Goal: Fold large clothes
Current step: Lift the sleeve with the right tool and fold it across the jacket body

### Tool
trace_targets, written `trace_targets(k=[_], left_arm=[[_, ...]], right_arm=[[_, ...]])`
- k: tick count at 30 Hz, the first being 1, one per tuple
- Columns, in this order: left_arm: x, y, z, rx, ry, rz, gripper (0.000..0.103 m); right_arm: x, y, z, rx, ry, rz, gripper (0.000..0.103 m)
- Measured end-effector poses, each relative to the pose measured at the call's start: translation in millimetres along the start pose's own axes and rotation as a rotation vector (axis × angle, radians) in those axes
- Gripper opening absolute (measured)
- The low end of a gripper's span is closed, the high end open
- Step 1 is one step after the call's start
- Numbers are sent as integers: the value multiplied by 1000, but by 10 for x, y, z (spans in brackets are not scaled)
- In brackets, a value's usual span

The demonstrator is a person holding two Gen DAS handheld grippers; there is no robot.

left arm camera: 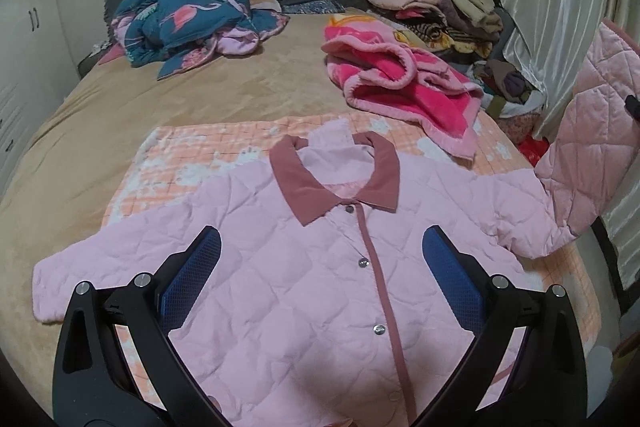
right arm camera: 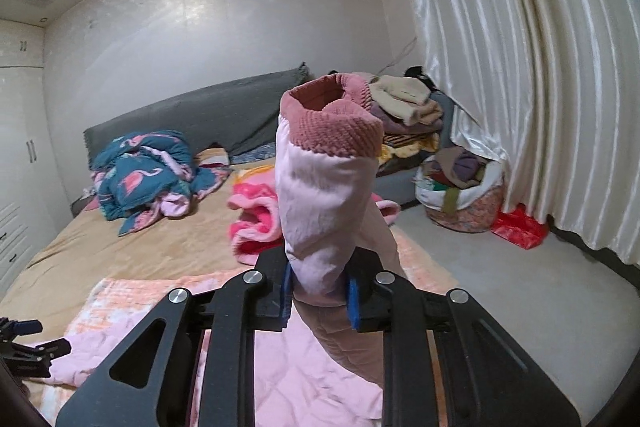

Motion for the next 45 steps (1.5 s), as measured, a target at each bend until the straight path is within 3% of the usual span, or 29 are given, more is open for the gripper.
trace_targets(k=[13,20,30,35,45], left_arm=[[-143,-431,-70,-70,36,21,95],[-137,-616,-60,-131,29,65,95],[-239,-996,-69,-228,48,99,95],[-325,-1140,-55,-219,83,46,95],[-99,-1365,140,-267,29,99,95]], right_arm=[[82,-677,-79,-37,13,-121,19],[133,-1168,75,-91,5,-210,19],[268,-1960,515,-159,-55,-318,19],[377,-2245,809,-186,-101,-350,19],[721,-2711,1612,-197,-235,-382,19]])
Point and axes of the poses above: each gripper's, at about its wrist camera, not at the fingertips, and x roughly the way its jaws point, y to its right, z to its underside, the point moved 6 cm from there along x, roughly the way its jaws point, and after that the axes turned 6 degrees about -y, right-handed, at the moved point
